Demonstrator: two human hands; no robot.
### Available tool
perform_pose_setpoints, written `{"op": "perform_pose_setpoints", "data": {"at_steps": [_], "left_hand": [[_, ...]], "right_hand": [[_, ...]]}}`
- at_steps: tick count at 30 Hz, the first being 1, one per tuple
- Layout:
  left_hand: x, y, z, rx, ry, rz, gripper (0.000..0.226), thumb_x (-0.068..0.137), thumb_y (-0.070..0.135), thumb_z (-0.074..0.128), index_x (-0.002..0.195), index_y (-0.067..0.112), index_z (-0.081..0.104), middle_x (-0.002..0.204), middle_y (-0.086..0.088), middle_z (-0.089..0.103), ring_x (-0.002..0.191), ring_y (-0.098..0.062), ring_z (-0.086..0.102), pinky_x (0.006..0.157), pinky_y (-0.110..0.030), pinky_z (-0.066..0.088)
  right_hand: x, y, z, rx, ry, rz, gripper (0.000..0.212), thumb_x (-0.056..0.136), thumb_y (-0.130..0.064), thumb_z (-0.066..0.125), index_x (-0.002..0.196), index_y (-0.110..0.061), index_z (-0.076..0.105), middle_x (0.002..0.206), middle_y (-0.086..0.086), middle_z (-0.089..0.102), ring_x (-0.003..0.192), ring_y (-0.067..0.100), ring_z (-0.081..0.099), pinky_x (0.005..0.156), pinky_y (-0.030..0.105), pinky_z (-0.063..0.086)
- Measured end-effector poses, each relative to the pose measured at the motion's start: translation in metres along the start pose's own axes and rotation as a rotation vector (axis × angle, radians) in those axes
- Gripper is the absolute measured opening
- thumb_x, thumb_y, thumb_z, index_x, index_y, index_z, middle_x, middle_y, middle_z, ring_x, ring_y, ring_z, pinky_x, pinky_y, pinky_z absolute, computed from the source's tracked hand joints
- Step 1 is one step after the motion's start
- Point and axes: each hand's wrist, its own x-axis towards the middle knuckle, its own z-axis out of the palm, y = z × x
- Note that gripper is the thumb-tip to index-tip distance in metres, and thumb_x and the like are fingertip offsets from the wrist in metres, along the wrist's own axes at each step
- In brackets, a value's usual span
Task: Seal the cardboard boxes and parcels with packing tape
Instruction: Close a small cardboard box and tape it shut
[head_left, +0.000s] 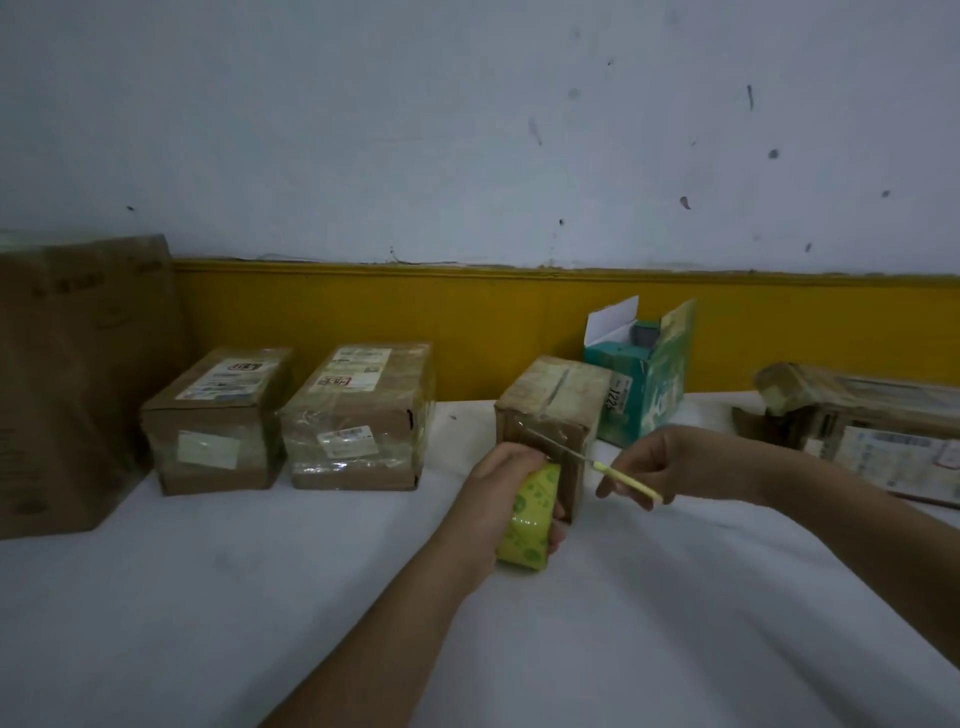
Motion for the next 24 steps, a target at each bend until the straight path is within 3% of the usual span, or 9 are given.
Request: {"op": "perform_pose_setpoints", "data": {"at_steps": [2, 4, 8, 12, 14, 18, 20, 22, 24], "left_hand": [[-0.002, 0.0, 0.0, 0.009, -0.009, 0.043, 0.011, 0.098, 0.02, 0.057, 0.103, 0.011, 0.059, 0.068, -0.02, 0.061, 0.047, -0.026, 0.057, 0.048, -0.03, 0.05], [-0.004, 0.0, 0.001, 0.013, -0.009, 0.067, 0.014, 0.097, 0.02, 0.058, 0.106, 0.009, 0.06, 0.069, -0.021, 0.06, 0.047, -0.026, 0.057, 0.047, -0.03, 0.05], [-0.006, -0.003, 0.0, 0.003, 0.031, 0.097, 0.015, 0.095, 0.023, 0.061, 0.103, 0.009, 0.062, 0.07, -0.021, 0.06, 0.049, -0.027, 0.057, 0.049, -0.031, 0.051], [-0.009, -0.005, 0.002, 0.015, 0.085, 0.143, 0.009, 0.094, 0.02, 0.064, 0.092, 0.011, 0.064, 0.079, -0.018, 0.06, 0.05, -0.029, 0.057, 0.046, -0.033, 0.051], [-0.011, -0.005, 0.003, 0.025, 0.098, 0.145, 0.008, 0.094, 0.021, 0.065, 0.092, 0.013, 0.063, 0.078, -0.019, 0.06, 0.051, -0.03, 0.058, 0.049, -0.034, 0.051], [-0.016, -0.006, 0.004, 0.058, 0.104, 0.141, 0.017, 0.095, 0.026, 0.063, 0.105, 0.012, 0.061, 0.084, -0.022, 0.062, 0.055, -0.032, 0.062, 0.056, -0.037, 0.054], [-0.019, -0.006, 0.005, 0.055, 0.105, 0.155, 0.022, 0.096, 0.025, 0.062, 0.11, 0.008, 0.059, 0.084, -0.023, 0.062, 0.054, -0.032, 0.062, 0.054, -0.036, 0.054], [-0.02, -0.006, 0.005, 0.048, 0.117, 0.168, 0.022, 0.096, 0.024, 0.062, 0.11, 0.008, 0.06, 0.083, -0.022, 0.063, 0.053, -0.032, 0.062, 0.055, -0.036, 0.055], [-0.019, -0.005, 0.002, 0.029, 0.16, 0.186, 0.019, 0.094, 0.024, 0.064, 0.105, 0.009, 0.063, 0.083, -0.023, 0.064, 0.056, -0.033, 0.063, 0.058, -0.038, 0.055]], "right_hand": [[-0.007, -0.004, 0.008, -0.105, -0.089, 0.037, 0.029, 0.097, -0.037, 0.058, 0.126, -0.033, 0.059, 0.092, -0.012, 0.059, 0.068, -0.009, 0.05, 0.064, 0.008, 0.042], [-0.015, -0.003, 0.012, -0.091, -0.131, 0.101, 0.042, 0.095, -0.046, 0.057, 0.134, -0.031, 0.048, 0.101, -0.009, 0.056, 0.079, -0.006, 0.052, 0.071, 0.009, 0.045], [-0.038, 0.006, 0.018, 0.037, -0.102, 0.083, 0.052, 0.083, -0.065, 0.061, 0.129, -0.041, 0.054, 0.12, -0.008, 0.061, 0.106, 0.012, 0.061, 0.094, 0.026, 0.053], [-0.049, 0.017, 0.033, -0.238, 0.097, 0.066, 0.048, 0.071, -0.067, 0.073, 0.101, -0.031, 0.067, 0.094, -0.012, 0.067, 0.085, 0.008, 0.063, 0.079, 0.025, 0.054], [-0.049, 0.019, 0.039, -0.398, 0.211, 0.04, 0.054, 0.068, -0.07, 0.072, 0.101, -0.028, 0.067, 0.096, -0.011, 0.067, 0.08, 0.004, 0.061, 0.073, 0.02, 0.051], [-0.044, 0.008, 0.046, -0.532, 0.259, 0.015, 0.051, 0.088, -0.053, 0.063, 0.125, -0.017, 0.061, 0.12, 0.0, 0.065, 0.104, 0.019, 0.063, 0.088, 0.027, 0.05], [-0.038, 0.0, 0.056, -0.445, 0.182, 0.024, 0.052, 0.099, -0.045, 0.035, 0.112, -0.004, 0.065, 0.109, 0.013, 0.066, 0.097, 0.031, 0.065, 0.082, 0.033, 0.052], [-0.026, -0.002, 0.069, -0.422, 0.068, 0.073, 0.061, 0.101, -0.039, 0.016, 0.116, 0.0, 0.061, 0.112, 0.019, 0.061, 0.1, 0.035, 0.061, 0.083, 0.036, 0.049], [-0.021, -0.012, 0.07, -0.609, 0.174, 0.122, 0.041, 0.1, -0.036, 0.042, 0.121, -0.004, 0.055, 0.117, 0.012, 0.058, 0.102, 0.029, 0.06, 0.082, 0.033, 0.047]]}}
